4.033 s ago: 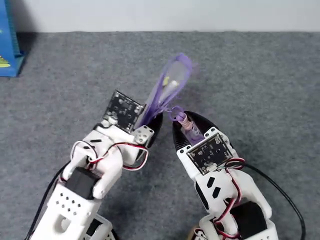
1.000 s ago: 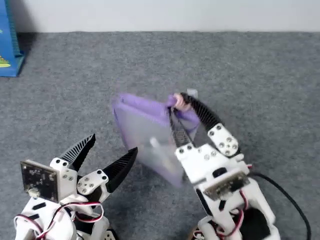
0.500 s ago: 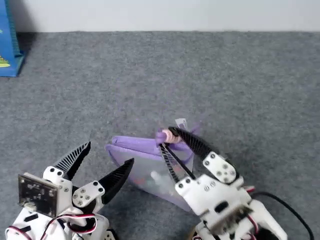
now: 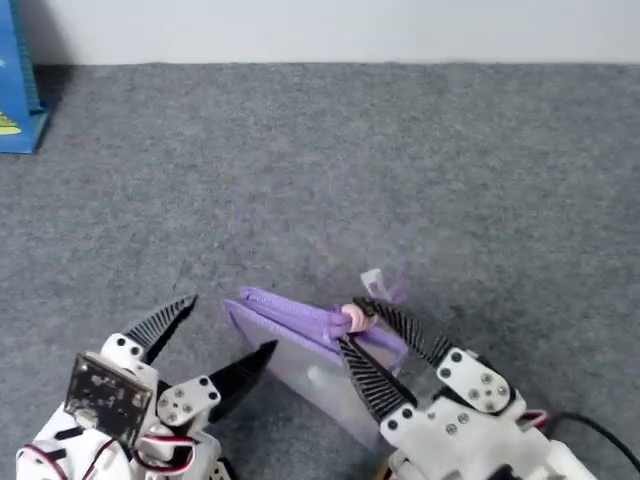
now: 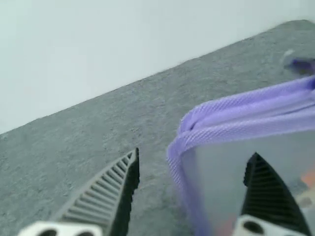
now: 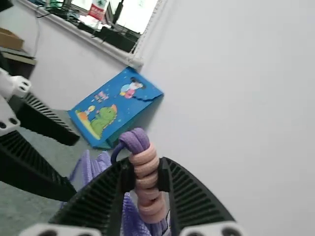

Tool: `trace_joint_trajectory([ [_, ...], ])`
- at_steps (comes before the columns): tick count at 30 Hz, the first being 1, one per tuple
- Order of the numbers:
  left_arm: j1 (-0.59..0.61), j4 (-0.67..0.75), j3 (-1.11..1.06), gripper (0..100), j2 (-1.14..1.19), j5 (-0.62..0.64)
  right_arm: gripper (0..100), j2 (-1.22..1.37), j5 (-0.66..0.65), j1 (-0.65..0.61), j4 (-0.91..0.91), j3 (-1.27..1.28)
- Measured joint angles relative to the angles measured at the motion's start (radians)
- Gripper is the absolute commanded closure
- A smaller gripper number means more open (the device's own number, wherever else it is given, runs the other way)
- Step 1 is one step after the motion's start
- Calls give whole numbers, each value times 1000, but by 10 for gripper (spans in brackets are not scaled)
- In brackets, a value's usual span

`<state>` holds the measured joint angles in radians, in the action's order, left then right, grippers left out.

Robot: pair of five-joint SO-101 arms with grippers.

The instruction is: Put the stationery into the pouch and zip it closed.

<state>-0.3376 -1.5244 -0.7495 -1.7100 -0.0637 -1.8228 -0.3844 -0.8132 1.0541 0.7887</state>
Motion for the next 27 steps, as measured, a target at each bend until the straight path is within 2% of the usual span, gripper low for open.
trace_joint_trajectory([
  [5,-103,0,0,673,0,0,991,0,26,-9,23,-12],
  [11,-132,-12,0,682,0,0,991,0,26,-9,23,-12],
  [19,-141,-52,9,890,0,0,991,0,26,-9,18,-12],
  [27,-141,-52,9,902,0,0,991,8,-21,95,-215,166],
])
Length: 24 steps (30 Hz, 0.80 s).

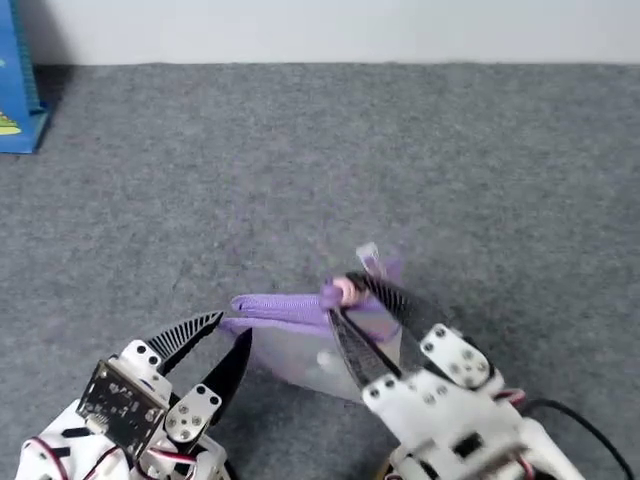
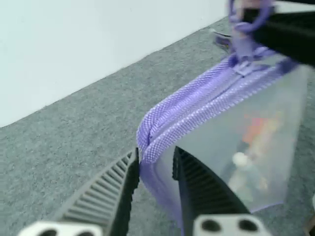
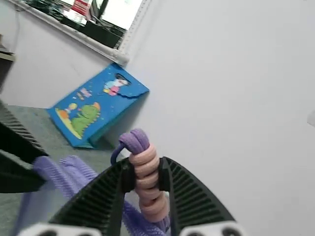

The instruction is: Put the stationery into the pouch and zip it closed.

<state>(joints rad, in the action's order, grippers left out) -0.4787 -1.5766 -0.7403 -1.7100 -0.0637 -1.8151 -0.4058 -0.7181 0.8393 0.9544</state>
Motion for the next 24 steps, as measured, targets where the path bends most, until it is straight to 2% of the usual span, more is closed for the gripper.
trace_joint_trajectory([
  [6,-153,-61,15,903,0,0,991,9,0,57,-175,161],
  [9,-258,-91,38,899,0,0,991,-3,0,58,-206,192],
  [12,-290,-92,43,897,0,0,991,-3,0,58,-207,192],
  [15,-272,-92,43,837,0,0,991,-5,0,58,-158,175],
  [19,-170,-92,43,707,0,0,991,-5,0,58,-74,120],
  [24,-34,-92,43,694,0,0,991,-6,0,58,-32,104],
])
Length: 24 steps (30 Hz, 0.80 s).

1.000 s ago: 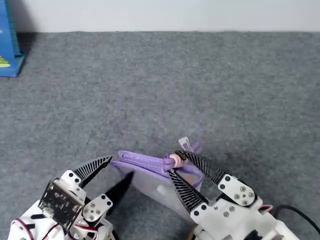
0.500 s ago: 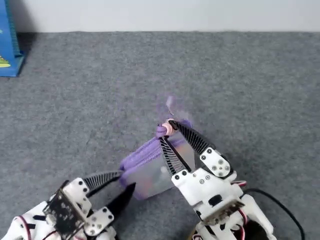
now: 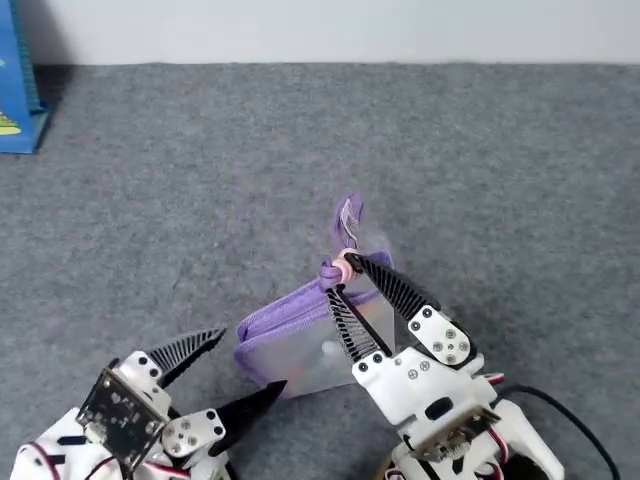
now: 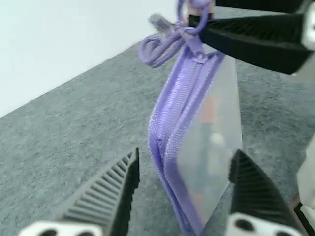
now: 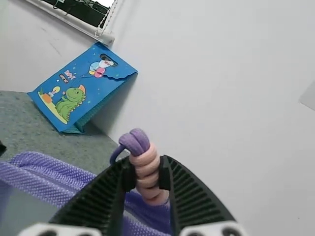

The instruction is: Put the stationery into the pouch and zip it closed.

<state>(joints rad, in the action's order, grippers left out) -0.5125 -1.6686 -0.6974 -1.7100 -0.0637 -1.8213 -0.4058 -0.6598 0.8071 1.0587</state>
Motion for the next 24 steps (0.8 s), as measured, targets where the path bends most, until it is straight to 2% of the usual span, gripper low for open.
trace_joint_trajectory([
  [9,23,0,0,694,0,0,991,0,46,0,41,-41],
  [18,23,170,-132,697,0,0,991,0,68,-104,169,-144],
  [21,23,178,-132,762,0,0,991,0,68,-106,170,-144],
  [24,20,178,-132,888,0,0,991,0,68,-106,170,-144],
])
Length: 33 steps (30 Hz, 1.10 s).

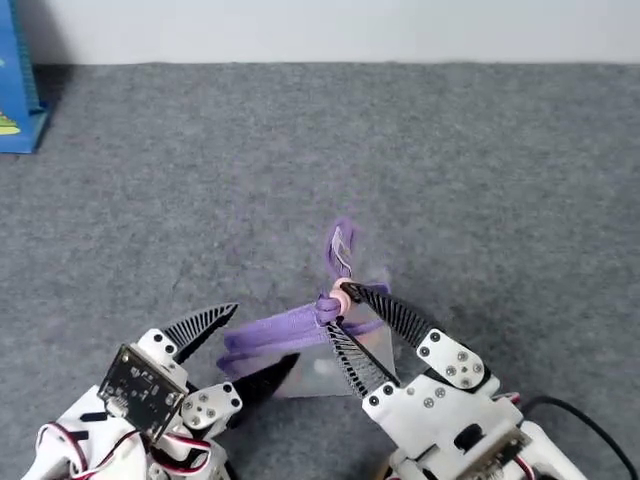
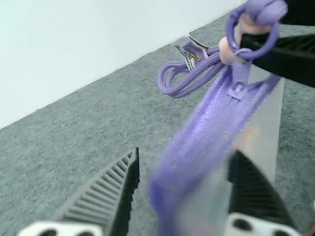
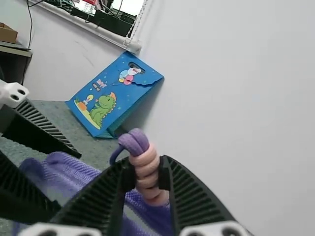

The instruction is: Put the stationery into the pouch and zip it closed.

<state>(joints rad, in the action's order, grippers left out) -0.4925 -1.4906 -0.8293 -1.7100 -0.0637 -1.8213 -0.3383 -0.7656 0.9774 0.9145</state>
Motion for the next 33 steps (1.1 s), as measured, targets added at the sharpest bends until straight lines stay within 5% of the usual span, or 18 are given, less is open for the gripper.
trace_joint_trajectory([
  [3,-3,2,0,993,0,0,991,0,0,17,0,0],
  [33,-6,-32,6,991,0,-46,991,17,-170,674,-83,58],
])
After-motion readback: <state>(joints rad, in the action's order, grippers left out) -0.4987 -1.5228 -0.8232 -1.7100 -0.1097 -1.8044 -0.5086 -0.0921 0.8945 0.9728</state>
